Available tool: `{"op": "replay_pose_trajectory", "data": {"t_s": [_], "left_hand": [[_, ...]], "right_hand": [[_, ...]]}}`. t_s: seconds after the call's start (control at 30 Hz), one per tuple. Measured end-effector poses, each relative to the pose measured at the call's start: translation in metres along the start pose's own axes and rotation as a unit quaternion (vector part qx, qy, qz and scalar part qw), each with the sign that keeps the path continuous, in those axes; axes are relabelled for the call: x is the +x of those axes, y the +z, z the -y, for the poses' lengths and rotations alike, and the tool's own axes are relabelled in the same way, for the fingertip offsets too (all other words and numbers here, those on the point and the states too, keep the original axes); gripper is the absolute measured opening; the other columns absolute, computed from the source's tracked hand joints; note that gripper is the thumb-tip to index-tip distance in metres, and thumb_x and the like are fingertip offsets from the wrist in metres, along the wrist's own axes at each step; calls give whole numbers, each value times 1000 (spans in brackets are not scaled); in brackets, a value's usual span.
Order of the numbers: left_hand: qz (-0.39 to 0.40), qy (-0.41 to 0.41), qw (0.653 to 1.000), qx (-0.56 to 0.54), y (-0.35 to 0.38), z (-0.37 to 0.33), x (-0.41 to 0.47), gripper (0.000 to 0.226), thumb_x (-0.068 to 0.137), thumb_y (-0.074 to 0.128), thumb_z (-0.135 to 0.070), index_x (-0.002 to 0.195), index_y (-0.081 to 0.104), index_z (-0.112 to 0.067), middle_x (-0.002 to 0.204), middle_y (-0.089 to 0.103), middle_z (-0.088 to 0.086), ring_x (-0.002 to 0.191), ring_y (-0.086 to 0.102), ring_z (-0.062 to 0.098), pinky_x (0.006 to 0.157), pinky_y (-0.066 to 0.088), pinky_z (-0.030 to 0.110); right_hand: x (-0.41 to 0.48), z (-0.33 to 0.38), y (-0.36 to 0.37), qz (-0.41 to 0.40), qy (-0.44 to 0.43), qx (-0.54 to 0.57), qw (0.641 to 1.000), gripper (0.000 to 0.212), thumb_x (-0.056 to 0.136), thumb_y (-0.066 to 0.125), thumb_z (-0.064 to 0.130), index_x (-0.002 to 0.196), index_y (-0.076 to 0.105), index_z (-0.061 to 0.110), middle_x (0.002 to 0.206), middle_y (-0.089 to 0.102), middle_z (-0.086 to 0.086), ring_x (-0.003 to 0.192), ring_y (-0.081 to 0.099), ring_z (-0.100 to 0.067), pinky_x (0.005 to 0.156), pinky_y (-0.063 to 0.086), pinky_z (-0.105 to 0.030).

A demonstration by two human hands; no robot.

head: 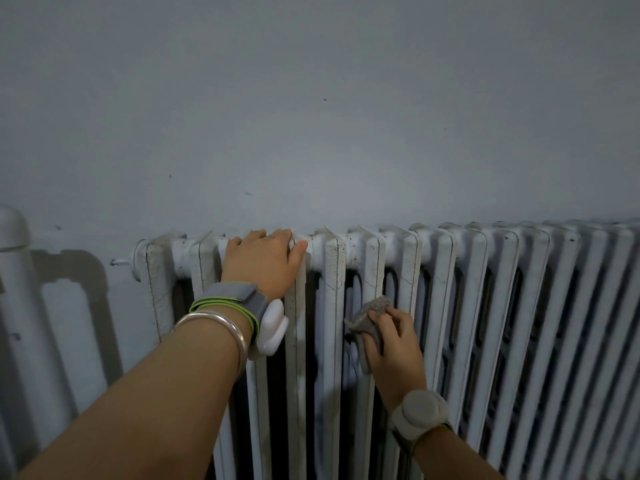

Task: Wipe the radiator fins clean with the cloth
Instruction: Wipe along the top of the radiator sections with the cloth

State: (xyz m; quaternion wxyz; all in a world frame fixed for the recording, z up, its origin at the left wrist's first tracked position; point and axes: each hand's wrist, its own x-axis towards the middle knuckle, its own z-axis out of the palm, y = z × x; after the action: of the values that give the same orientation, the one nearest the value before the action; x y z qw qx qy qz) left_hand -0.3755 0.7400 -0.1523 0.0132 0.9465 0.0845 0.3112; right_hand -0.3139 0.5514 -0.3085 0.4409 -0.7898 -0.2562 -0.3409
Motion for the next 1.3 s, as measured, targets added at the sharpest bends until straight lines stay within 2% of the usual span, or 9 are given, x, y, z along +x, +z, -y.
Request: {"op": "replay_pose_trajectory", "data": {"t_s": [0.2, 0.37, 0.43, 0.5, 0.67, 0.73, 0.9, 1.03, 1.3], "left_hand": [[12, 15, 1000, -3, -3, 3, -2, 44, 98, 23, -49, 112, 53, -20, 105, 62, 3, 114, 50, 25, 93, 36, 41], [18, 51, 998, -34, -7, 11, -1, 43, 100, 23, -45, 115, 53, -18, 116, 61, 4, 110, 52, 24, 91, 41, 37], [16, 51, 997, -52, -11, 20, 0, 50, 99, 19, -46, 119, 53, -16, 127, 57, 6, 118, 51, 26, 97, 41, 39], [-8, 42, 999, -23, -14, 31, 0, 47, 97, 19, -44, 108, 53, -15, 118, 60, 7, 109, 55, 27, 90, 42, 36], [10, 12, 1000, 20, -16, 53, 0, 34, 96, 28, -47, 96, 53, -24, 102, 64, -1, 100, 59, 25, 82, 35, 35], [15, 10, 999, 27, -16, 54, 1, 39, 95, 28, -52, 105, 56, -26, 108, 66, -1, 105, 59, 24, 88, 36, 36], [-12, 21, 999, 21, -12, 57, 0, 55, 92, 19, -59, 111, 59, -25, 103, 69, -2, 99, 61, 22, 91, 38, 36], [-36, 21, 999, 17, -9, 58, 1, 44, 95, 29, -53, 111, 60, -26, 103, 69, -2, 98, 62, 23, 90, 38, 35], [-21, 19, 1000, 8, -7, 59, 2, 43, 95, 29, -51, 109, 59, -22, 99, 68, 0, 97, 61, 24, 92, 36, 36]], "right_hand": [[5, 6, -23, 53, 10, -45, 998, 17, 88, 57, 10, 87, 53, 26, 89, 43, 16, 79, 49, -6, 65, 34, -13], [26, 46, -53, -2, -35, 54, 998, 37, 87, 61, 12, 95, 52, 47, 99, 56, 19, 99, 53, 1, 82, 40, -10], [50, 65, -56, -36, -42, 83, 995, 26, 88, 61, 16, 107, 61, 34, 107, 60, 9, 103, 54, -2, 90, 38, -9], [82, 81, -52, -55, -55, 67, 995, 27, 89, 59, 18, 116, 62, 19, 111, 62, 2, 106, 54, -10, 92, 39, -17], [153, 103, -29, 21, -64, -30, 997, 31, 89, 53, 15, 118, 62, 13, 112, 66, -12, 106, 56, -30, 90, 38, -25], [173, 104, -18, 52, -41, -69, 995, 31, 89, 50, 15, 118, 62, 12, 113, 65, -16, 106, 55, -35, 93, 42, -35], [199, 105, -1, 170, -2, -191, 967, 34, 91, 45, 23, 120, 62, 15, 120, 62, -13, 108, 56, -34, 93, 45, -37], [202, 110, 8, 293, 39, -248, 922, 36, 96, 40, 27, 122, 59, 11, 128, 57, -11, 112, 55, -32, 93, 45, -33], [190, 116, -4, 254, 30, -226, 940, 31, 94, 45, 26, 113, 65, 14, 116, 64, -11, 104, 58, -31, 87, 48, -32]]}}
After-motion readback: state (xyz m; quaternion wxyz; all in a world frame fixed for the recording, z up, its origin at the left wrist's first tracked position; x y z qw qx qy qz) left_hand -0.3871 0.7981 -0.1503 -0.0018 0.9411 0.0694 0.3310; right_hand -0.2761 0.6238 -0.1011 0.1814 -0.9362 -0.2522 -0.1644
